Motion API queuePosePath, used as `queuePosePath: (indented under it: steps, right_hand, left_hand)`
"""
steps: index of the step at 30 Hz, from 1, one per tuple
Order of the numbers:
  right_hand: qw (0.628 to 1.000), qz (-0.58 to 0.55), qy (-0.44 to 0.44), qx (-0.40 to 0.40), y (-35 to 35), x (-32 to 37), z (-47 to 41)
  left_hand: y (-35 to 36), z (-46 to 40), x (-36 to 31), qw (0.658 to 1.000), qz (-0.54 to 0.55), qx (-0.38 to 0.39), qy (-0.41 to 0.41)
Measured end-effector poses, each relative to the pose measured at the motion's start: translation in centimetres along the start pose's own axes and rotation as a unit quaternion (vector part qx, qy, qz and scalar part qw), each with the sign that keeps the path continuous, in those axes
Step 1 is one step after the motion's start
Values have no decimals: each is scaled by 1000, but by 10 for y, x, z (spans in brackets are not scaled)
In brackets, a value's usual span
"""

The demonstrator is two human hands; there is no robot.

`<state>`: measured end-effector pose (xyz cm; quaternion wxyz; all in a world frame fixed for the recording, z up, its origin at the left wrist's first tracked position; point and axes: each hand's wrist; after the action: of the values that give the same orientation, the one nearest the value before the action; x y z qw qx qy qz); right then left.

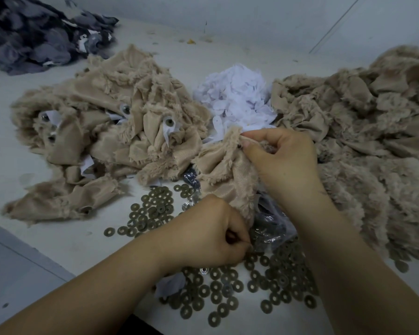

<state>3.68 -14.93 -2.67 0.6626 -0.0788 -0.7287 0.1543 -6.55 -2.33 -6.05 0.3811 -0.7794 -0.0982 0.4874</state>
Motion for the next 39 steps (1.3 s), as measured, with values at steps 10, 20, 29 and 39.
queuePosePath:
  steps: [10,20,29,39]
  right_hand:
    - [999,37,2,16,3,4,6]
    - [999,31,19,34,2,8,13]
    - [999,16,11,27,3,11,14]
    - [999,25,-20,37,2,11,17]
  left_hand:
    - [-28,-13,-10,902,-124,-411,41]
    - [-21,-15,13,835,-373,-392,100]
    - [-29,-17,8,880,97,-464,-17]
    - [-38,-16,8,899,143,-413,-23]
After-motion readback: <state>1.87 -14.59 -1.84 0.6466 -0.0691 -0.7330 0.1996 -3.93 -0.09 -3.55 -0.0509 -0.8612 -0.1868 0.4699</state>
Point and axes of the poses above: each hand's wrist, its own z-axis away from the middle knuckle, its own y-axis out of the palm, x = y × z, and after that the axes turned 11 degrees about y, right-handed
